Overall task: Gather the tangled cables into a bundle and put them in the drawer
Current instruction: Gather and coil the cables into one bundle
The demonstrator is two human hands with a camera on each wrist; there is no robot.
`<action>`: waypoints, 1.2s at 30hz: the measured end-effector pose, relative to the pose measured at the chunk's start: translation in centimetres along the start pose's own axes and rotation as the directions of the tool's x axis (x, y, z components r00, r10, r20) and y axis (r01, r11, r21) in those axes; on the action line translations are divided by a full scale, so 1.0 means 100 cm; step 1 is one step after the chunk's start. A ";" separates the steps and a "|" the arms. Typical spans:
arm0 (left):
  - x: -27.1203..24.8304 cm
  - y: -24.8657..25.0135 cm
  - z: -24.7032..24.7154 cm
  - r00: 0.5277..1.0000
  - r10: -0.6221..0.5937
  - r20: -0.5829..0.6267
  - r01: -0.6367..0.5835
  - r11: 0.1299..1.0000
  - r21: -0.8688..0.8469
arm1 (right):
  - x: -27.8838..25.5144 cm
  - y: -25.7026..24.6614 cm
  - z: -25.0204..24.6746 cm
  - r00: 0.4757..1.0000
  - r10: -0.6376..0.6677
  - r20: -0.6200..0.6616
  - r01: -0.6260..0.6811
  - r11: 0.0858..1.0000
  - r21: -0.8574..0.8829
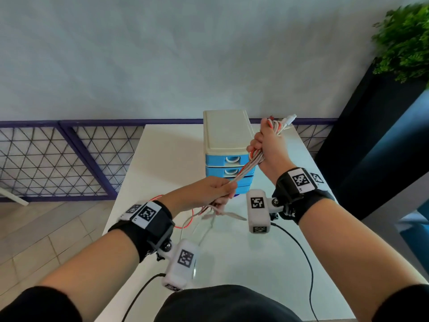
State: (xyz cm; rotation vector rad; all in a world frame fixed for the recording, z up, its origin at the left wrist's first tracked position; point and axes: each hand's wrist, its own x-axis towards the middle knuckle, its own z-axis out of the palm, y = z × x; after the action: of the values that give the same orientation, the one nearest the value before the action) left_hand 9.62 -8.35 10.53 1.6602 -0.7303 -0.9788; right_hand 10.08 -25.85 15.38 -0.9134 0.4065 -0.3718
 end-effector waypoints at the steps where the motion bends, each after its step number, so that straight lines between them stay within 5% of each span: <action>1: -0.003 -0.004 -0.004 0.999 -0.015 0.034 0.017 0.998 -0.065 | 0.003 -0.004 -0.003 1.000 -0.008 -0.016 0.008 1.000 0.005; 6: -0.008 -0.014 -0.016 0.998 -0.064 0.024 0.068 0.961 -0.267 | 0.004 -0.008 -0.011 1.000 0.006 -0.022 -0.006 1.000 -0.021; 8: -0.006 -0.010 -0.019 0.995 -0.054 -0.079 0.046 0.994 -0.099 | 0.003 -0.009 -0.012 1.000 0.015 0.006 -0.015 0.996 -0.089; 10: -0.003 -0.004 -0.023 0.977 -0.008 -0.212 0.060 0.968 0.243 | 0.000 -0.011 -0.012 0.999 0.014 0.051 -0.002 0.972 -0.235; 14: 0.000 0.012 -0.034 0.952 0.161 -0.260 0.130 0.558 0.819 | -0.006 -0.011 -0.012 0.982 0.017 0.191 0.099 0.807 -0.582; 21: 0.000 0.043 -0.036 0.901 0.422 -0.107 0.002 0.240 0.971 | -0.015 -0.006 -0.006 0.882 0.305 0.360 0.110 0.608 -0.786; 24: 0.000 0.047 -0.036 0.891 0.439 -0.114 -0.033 0.314 0.949 | -0.017 -0.006 -0.007 0.817 0.454 0.354 -0.012 0.629 -0.777; 28: -0.005 0.047 -0.034 0.876 0.450 -0.173 -0.105 0.529 0.842 | -0.023 -0.005 -0.008 0.686 0.605 0.404 -0.207 0.694 -0.690; 32: -0.009 0.046 -0.030 0.893 0.374 -0.252 -0.065 0.659 0.749 | -0.028 -0.001 -0.009 0.558 0.696 0.453 -0.229 0.653 -0.722; 36: -0.010 0.048 -0.028 0.909 0.357 -0.216 -0.097 0.685 0.722 | -0.031 0.002 -0.012 0.561 0.707 0.431 -0.190 0.617 -0.764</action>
State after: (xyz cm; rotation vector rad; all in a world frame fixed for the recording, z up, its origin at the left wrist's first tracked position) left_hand 11.54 -7.62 15.81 2.2435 -1.1260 -0.1830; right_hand 6.84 -25.11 15.11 -1.4884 0.0255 0.7273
